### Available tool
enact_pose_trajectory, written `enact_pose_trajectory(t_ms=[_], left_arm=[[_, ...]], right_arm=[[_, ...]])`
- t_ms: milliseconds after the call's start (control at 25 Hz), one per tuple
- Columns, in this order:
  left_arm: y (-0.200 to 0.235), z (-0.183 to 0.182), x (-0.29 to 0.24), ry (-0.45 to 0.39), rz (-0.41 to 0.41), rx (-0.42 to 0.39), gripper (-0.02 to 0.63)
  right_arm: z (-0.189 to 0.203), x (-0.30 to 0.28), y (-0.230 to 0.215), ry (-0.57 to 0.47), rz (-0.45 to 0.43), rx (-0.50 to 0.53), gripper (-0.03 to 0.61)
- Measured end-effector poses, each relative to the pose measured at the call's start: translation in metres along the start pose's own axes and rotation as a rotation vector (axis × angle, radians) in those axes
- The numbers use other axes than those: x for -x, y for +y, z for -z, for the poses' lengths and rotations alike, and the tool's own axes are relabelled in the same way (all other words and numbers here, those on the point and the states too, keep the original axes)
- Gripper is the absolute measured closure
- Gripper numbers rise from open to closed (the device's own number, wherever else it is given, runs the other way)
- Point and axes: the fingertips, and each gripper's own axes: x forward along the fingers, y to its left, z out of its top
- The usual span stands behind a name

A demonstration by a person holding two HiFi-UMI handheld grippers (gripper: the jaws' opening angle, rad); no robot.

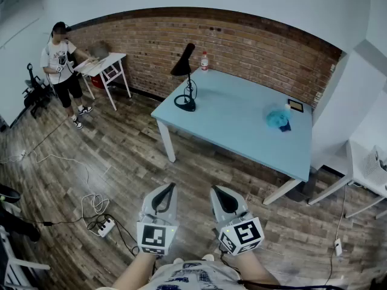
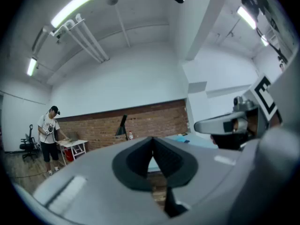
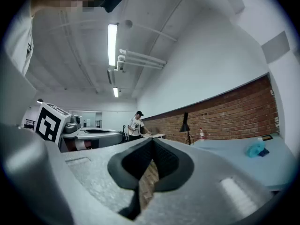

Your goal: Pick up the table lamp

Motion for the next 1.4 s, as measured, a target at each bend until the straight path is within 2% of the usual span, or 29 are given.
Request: enact_pose_trajectory(t_ms=[800, 1160, 1400], left_arm=[[-0.033, 0.021, -0.016, 0.076, -0.045, 0.043, 0.621], [-0.012, 0.025, -0.056, 0.064, -0.035, 0.012, 0.621], [0.03, 0.039, -0.095, 0.053, -0.01, 0.031, 0.621]], right_arm=[[0.013, 0.031, -0.045, 0.001, -0.031, -0.047, 0.58], [0.018, -0.008, -0.065, 0.019, -0.031, -0.037, 0.58], [0.024, -0.069, -0.072, 0.034, -0.03, -0.023, 0.58]])
